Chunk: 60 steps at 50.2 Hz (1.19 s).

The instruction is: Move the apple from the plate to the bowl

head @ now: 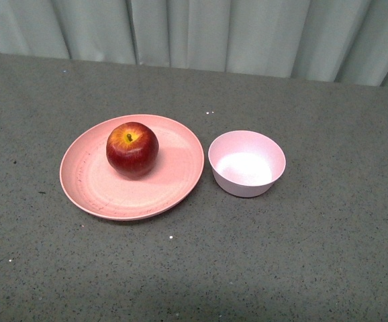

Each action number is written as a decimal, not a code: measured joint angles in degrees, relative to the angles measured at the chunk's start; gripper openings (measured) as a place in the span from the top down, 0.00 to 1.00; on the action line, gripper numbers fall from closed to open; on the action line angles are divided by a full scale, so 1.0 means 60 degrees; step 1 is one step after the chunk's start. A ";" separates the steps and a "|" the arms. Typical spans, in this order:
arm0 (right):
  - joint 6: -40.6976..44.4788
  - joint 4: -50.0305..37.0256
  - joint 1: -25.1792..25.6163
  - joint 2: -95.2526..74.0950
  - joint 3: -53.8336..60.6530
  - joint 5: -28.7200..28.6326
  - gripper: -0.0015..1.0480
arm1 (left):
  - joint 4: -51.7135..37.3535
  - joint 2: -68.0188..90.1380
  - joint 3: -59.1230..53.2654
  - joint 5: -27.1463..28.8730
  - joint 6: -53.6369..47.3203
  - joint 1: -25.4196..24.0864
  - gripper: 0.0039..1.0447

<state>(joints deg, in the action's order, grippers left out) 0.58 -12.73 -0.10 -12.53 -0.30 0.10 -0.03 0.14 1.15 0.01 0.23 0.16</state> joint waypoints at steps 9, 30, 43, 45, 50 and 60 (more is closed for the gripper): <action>0.0000 0.0368 0.0000 0.0372 0.0000 -0.0004 0.99 | 0.0000 0.0000 0.0000 0.0000 0.0000 0.0000 0.06; 0.0004 0.2106 0.0000 0.2047 -0.0007 -0.0022 0.84 | 0.0000 0.0000 0.0000 0.0004 0.0000 0.0000 0.06; 0.0000 0.2109 0.0004 0.2047 -0.0007 -0.0022 0.36 | -0.0332 0.2619 0.0321 0.2200 0.0648 0.0211 0.06; 0.0000 0.2109 0.0004 0.2047 -0.0007 -0.0022 0.31 | -0.0852 0.3107 0.0357 0.2120 0.0681 0.0215 0.06; 0.0000 0.2109 0.0004 0.2047 -0.0007 -0.0022 0.16 | -0.2641 0.4921 0.0565 0.1909 0.0772 0.0281 0.06; -0.0011 0.2109 0.0004 0.2047 -0.0007 -0.0022 0.09 | -0.6972 1.0473 0.1967 0.1486 0.0871 0.0838 0.06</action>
<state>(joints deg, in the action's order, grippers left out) 0.51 -0.08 -0.08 -0.25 -0.34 -0.03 -41.87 62.98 12.95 8.93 5.45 5.19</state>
